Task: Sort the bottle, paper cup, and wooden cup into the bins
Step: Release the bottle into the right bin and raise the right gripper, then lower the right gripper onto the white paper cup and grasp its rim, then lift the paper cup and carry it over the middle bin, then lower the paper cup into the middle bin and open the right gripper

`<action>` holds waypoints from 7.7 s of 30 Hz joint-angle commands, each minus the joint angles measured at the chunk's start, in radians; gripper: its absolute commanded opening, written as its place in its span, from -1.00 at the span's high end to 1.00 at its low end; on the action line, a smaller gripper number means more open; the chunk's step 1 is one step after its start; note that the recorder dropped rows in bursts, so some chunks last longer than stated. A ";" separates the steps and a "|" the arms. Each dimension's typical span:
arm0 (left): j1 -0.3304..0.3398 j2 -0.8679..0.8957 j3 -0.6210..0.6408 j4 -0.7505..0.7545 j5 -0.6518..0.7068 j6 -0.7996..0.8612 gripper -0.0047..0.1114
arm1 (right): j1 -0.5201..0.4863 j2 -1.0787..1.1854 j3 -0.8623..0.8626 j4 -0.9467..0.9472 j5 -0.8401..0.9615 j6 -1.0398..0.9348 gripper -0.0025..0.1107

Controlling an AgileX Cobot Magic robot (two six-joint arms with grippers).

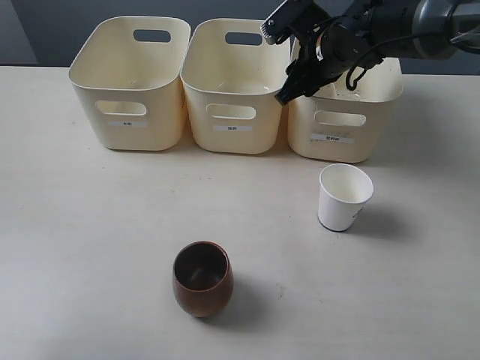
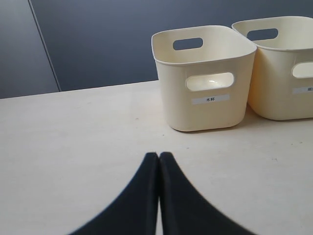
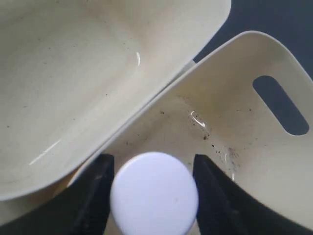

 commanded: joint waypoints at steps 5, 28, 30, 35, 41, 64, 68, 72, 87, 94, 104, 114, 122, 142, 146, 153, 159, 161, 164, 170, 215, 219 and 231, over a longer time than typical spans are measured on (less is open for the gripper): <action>-0.004 -0.005 0.001 0.002 0.000 -0.004 0.92 | -0.004 -0.010 -0.007 0.018 0.005 -0.014 0.33; -0.004 -0.005 0.001 0.002 0.000 -0.004 0.92 | -0.004 -0.135 -0.007 0.216 0.092 -0.192 0.02; -0.004 -0.005 0.001 0.002 0.000 -0.004 0.92 | -0.004 -0.172 -0.007 0.275 0.109 -0.251 0.02; -0.004 -0.005 0.001 0.002 0.000 -0.004 0.92 | -0.004 -0.260 -0.007 0.304 0.264 -0.327 0.02; -0.004 -0.005 0.001 0.002 0.000 -0.004 0.92 | -0.004 -0.446 -0.007 0.569 0.499 -0.553 0.02; -0.004 -0.005 0.001 0.002 0.000 -0.004 0.92 | -0.002 -0.477 0.159 0.772 0.839 -0.599 0.02; -0.004 -0.005 0.001 0.002 0.000 -0.004 0.92 | 0.004 -0.440 0.173 0.791 0.839 -0.599 0.02; -0.004 -0.005 0.001 0.002 0.000 -0.004 0.92 | 0.050 -0.399 0.190 0.742 0.839 -0.599 0.02; -0.004 -0.005 0.001 0.002 0.000 -0.004 0.92 | 0.078 -0.235 0.197 0.669 0.743 -0.590 0.02; -0.004 -0.005 0.001 0.002 0.000 -0.004 0.92 | 0.078 -0.202 0.197 0.611 0.702 -0.564 0.02; -0.004 -0.005 0.001 0.002 0.000 -0.004 0.92 | 0.078 -0.152 0.197 0.548 0.630 -0.537 0.02; -0.004 -0.005 0.001 0.002 0.000 -0.004 0.92 | 0.078 -0.084 0.197 0.544 0.631 -0.553 0.84; -0.004 -0.005 0.001 0.002 0.000 -0.004 0.92 | 0.078 -0.346 0.170 0.578 0.505 -0.639 0.97; -0.004 -0.005 0.001 0.002 0.000 -0.004 0.92 | 0.078 0.018 -0.480 0.610 0.496 -0.678 0.97; -0.004 -0.005 0.001 0.002 0.000 -0.004 0.92 | 0.078 0.210 -0.729 0.543 0.646 -0.678 0.97; -0.004 -0.005 0.001 0.002 0.000 -0.004 0.92 | 0.078 0.421 -0.937 0.539 0.755 -0.765 0.97; -0.004 -0.005 0.001 0.002 0.000 -0.004 0.92 | 0.078 0.462 -0.943 0.532 0.753 -0.771 0.97; -0.004 -0.005 0.001 0.002 0.000 -0.004 0.92 | 0.078 0.465 -0.943 0.532 0.755 -0.771 0.96; -0.004 -0.005 0.001 0.002 0.000 -0.004 0.92 | 0.078 0.465 -0.944 0.532 0.755 -0.771 0.75; -0.004 -0.005 0.001 0.002 0.000 -0.004 0.92 | 0.078 0.465 -0.944 0.532 0.748 -0.771 0.55; -0.004 -0.005 0.001 0.002 0.000 -0.004 0.92 | 0.078 0.428 -1.031 0.608 0.839 -0.746 0.55; -0.004 -0.005 0.001 0.002 0.000 -0.004 0.92 | 0.078 0.367 -1.031 0.644 0.839 -0.721 0.55; -0.004 -0.005 0.001 0.002 0.000 -0.004 0.92 | 0.163 0.189 -0.924 0.683 0.839 -0.699 0.55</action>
